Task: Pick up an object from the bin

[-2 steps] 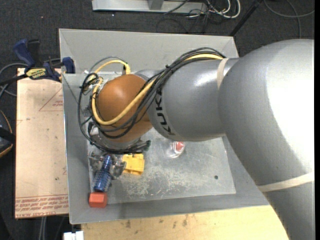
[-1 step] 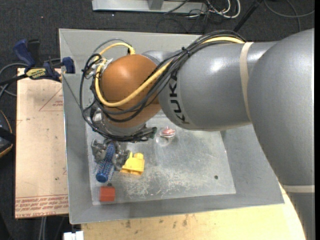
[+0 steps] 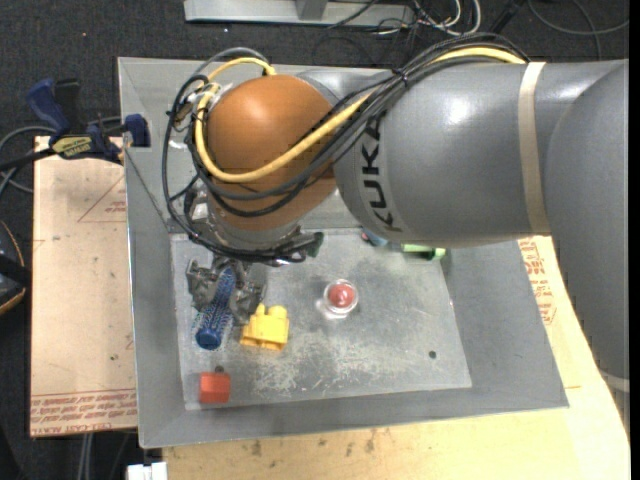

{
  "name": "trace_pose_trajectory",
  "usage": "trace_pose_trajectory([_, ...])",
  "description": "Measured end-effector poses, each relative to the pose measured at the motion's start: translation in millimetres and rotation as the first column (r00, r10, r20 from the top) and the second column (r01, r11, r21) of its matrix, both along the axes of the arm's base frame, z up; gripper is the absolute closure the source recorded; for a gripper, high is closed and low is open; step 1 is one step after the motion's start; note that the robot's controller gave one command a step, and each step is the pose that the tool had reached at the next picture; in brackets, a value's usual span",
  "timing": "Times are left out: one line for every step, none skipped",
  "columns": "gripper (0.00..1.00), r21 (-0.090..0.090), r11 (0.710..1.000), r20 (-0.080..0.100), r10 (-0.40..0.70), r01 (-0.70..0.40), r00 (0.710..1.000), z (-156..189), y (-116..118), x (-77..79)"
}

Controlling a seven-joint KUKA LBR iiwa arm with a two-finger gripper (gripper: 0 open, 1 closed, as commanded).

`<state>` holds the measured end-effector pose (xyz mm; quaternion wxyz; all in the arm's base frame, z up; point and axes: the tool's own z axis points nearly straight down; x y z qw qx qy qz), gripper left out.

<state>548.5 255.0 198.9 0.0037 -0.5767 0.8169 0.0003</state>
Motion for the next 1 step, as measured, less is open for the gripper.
trace_pose_trajectory([1.0, -0.001, 1.0, -0.006, -0.003, 0.003, 1.0, -1.1, 0.9, -0.3])
